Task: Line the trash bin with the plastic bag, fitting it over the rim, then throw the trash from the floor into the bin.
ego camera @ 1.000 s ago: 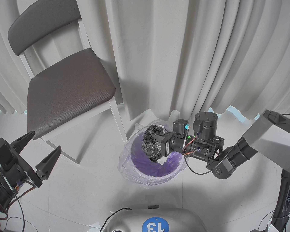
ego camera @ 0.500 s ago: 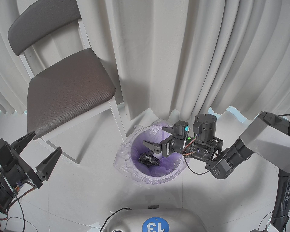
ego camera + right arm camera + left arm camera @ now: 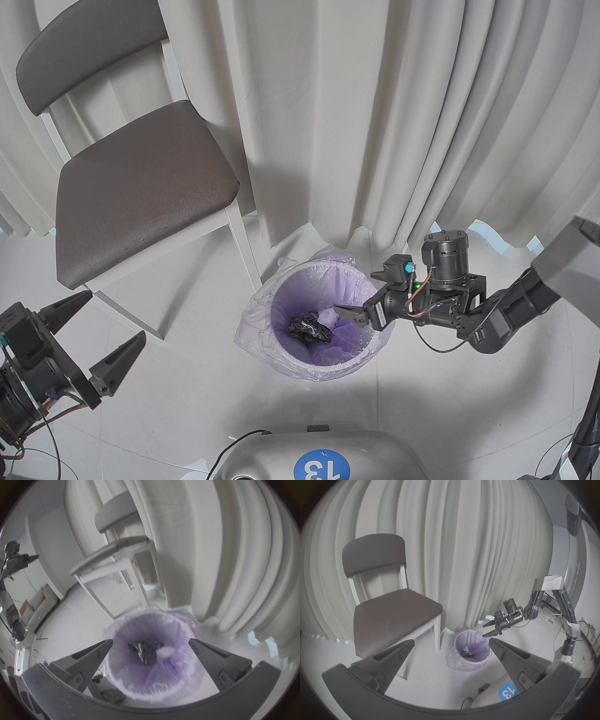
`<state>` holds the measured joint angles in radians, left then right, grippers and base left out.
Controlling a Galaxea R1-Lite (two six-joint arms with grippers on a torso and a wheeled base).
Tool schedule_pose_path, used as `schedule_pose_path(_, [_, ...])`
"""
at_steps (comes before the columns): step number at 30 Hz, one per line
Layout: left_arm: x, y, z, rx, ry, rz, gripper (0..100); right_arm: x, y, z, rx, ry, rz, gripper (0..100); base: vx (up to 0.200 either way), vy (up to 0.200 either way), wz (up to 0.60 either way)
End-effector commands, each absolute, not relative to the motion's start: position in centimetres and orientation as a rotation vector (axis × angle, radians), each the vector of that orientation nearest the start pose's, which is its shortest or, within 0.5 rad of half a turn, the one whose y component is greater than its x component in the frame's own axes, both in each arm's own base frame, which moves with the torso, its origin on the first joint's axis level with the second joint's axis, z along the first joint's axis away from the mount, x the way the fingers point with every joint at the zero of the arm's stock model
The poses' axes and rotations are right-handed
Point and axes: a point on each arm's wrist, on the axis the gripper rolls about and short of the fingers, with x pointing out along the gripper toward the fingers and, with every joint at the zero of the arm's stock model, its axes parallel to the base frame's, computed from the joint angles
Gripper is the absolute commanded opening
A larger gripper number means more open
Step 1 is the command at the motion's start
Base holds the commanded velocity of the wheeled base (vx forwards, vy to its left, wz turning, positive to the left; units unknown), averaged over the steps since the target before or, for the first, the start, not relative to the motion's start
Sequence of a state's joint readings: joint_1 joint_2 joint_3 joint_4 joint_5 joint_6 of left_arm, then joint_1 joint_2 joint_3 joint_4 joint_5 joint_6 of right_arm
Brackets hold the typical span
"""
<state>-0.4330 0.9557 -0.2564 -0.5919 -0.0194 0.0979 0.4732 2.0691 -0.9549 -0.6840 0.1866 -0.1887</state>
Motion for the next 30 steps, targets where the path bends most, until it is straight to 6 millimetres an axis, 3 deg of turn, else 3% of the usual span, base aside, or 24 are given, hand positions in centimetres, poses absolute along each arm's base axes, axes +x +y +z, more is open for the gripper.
schedule_pose_path(1, [15.3,-7.1,14.9,0.070,0.382,-0.462,100,30.1,13.0,13.7,-0.309,0.447,0.517,100,0.000,0.000,0.00])
schedule_pose_path(7, [20.8,-9.6,7.7,-0.037,0.739,-0.394,100,27.8,11.0,13.0,-0.286,0.451,0.447,100,0.000,0.000,0.00])
schedule_pose_path(12, [24.3,-11.3,2.5,-0.113,0.755,-0.409,100,26.4,10.7,11.5,-0.257,0.362,0.430,100,0.000,0.000,0.00])
schedule_pose_path(13, [24.5,-11.3,2.2,-0.118,0.751,-0.409,100,26.3,10.7,11.4,-0.254,0.356,0.431,100,0.000,0.000,0.00])
schedule_pose_path(16, [26.2,-10.9,-1.5,-0.181,0.729,-0.378,100,25.1,10.4,10.3,-0.221,0.285,0.432,100,0.000,0.000,0.00])
schedule_pose_path(24, [26.4,-10.1,-2.7,-0.456,0.686,-0.431,100,25.5,11.2,7.8,-0.081,0.242,0.434,100,0.000,0.000,0.00])
schedule_pose_path(30, [26.5,-9.3,-4.3,-0.511,0.708,-0.380,100,26.4,11.7,7.4,-0.072,0.233,0.435,100,0.000,0.000,0.00])
